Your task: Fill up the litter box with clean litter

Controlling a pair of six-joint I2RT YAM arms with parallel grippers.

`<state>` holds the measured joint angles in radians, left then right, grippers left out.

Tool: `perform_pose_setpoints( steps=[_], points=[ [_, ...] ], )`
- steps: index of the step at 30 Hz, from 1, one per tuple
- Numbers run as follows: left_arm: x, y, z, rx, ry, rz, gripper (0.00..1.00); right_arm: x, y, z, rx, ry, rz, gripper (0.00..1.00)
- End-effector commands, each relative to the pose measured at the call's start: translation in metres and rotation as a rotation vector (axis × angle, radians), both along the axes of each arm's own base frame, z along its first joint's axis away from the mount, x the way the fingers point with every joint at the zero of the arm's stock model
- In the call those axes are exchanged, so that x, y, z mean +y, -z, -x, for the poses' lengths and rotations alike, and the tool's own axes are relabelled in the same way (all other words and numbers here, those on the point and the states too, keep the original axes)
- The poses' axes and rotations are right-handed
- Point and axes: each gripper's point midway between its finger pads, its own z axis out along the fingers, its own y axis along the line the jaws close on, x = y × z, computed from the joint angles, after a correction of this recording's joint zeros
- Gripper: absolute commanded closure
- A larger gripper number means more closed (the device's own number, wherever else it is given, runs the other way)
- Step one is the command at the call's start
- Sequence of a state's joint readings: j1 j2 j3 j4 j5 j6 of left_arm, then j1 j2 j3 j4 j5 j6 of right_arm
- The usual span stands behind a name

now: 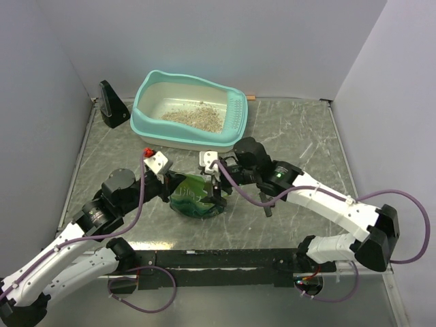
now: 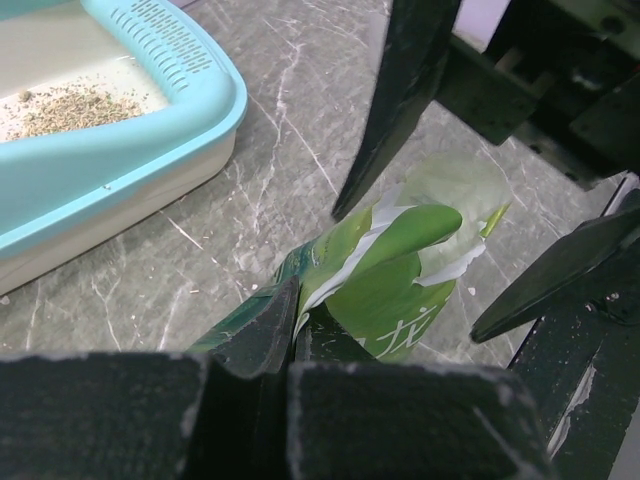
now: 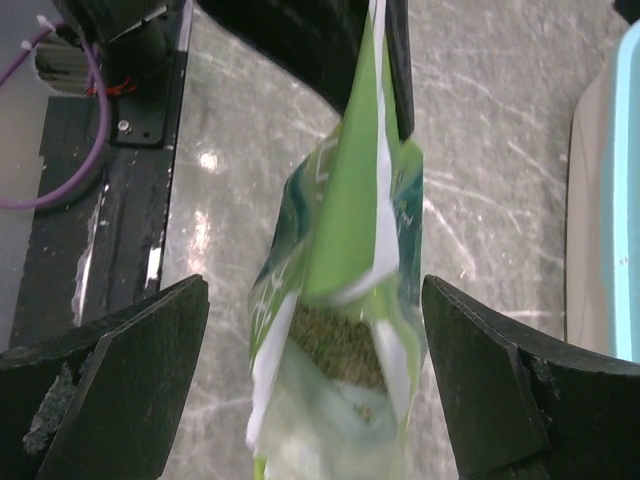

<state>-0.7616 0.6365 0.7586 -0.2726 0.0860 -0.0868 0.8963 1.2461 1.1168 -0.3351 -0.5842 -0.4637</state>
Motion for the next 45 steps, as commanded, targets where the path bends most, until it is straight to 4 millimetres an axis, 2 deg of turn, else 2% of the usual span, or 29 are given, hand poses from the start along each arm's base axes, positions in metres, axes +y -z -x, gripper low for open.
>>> perform_pose_setpoints(
  steps=[1, 6, 10, 19, 22, 23, 25, 27, 29, 31, 35, 36, 38, 39, 41, 42, 44, 45],
  points=[
    [0.007, -0.067, -0.002, -0.163, -0.031, 0.139, 0.99, 0.026, -0.025, -0.01, -0.071, -0.029, -0.075, 0.07],
    [0.013, -0.072, 0.0, -0.176, -0.048, 0.138, 0.99, 0.025, -0.006, -0.01, -0.053, -0.017, -0.052, 0.07],
    [0.017, -0.074, -0.001, -0.186, -0.063, 0.132, 0.99, 0.008, 0.004, -0.006, -0.059, 0.016, -0.036, 0.09],
    [0.023, -0.082, 0.002, -0.207, -0.077, 0.15, 0.99, -0.024, 0.021, -0.008, -0.04, 0.096, -0.011, 0.21],
    [0.024, -0.083, 0.003, -0.204, -0.079, 0.15, 0.99, -0.027, 0.02, -0.009, -0.036, 0.104, -0.013, 0.37],
    [0.024, -0.083, 0.003, -0.202, -0.078, 0.146, 0.99, -0.028, 0.02, -0.011, -0.033, 0.111, -0.009, 0.51],
    [0.026, -0.085, 0.004, -0.206, -0.082, 0.149, 0.99, -0.03, 0.02, -0.015, -0.029, 0.128, -0.001, 0.65],
    [0.029, -0.088, 0.006, -0.211, -0.085, 0.152, 0.99, -0.031, 0.019, -0.016, -0.025, 0.137, 0.007, 0.71],
    [0.03, -0.089, 0.007, -0.214, -0.086, 0.151, 0.99, -0.033, 0.02, -0.019, -0.033, 0.147, 0.019, 0.87],
    [0.032, -0.092, 0.009, -0.222, -0.086, 0.146, 0.99, -0.036, 0.017, -0.026, -0.049, 0.181, 0.019, 1.0],
    [0.04, -0.107, 0.008, -0.254, -0.119, 0.156, 0.99, -0.042, -0.005, -0.037, -0.085, 0.216, -0.02, 1.0],
    [0.04, -0.11, 0.007, -0.259, -0.119, 0.157, 0.99, -0.041, -0.02, -0.04, -0.111, 0.217, -0.042, 1.0],
    [0.039, -0.116, 0.007, -0.27, -0.118, 0.155, 0.99, -0.043, -0.03, -0.041, -0.126, 0.217, -0.038, 1.0],
    [0.038, -0.116, 0.006, -0.271, -0.115, 0.154, 0.99, -0.041, -0.047, -0.044, -0.157, 0.215, -0.057, 1.0],
    [0.035, -0.119, 0.007, -0.278, -0.101, 0.159, 0.99, -0.04, -0.058, -0.043, -0.159, 0.207, -0.058, 1.0],
    [0.035, -0.12, 0.007, -0.28, -0.098, 0.161, 0.99, -0.038, -0.071, -0.04, -0.164, 0.183, -0.079, 1.0],
    [0.031, -0.111, 0.002, -0.264, -0.097, 0.145, 0.99, -0.038, -0.068, -0.032, -0.134, 0.152, -0.067, 1.0],
    [0.027, -0.105, 0.002, -0.252, -0.083, 0.132, 0.99, -0.039, -0.059, -0.031, -0.123, 0.145, -0.046, 1.0]
  ],
)
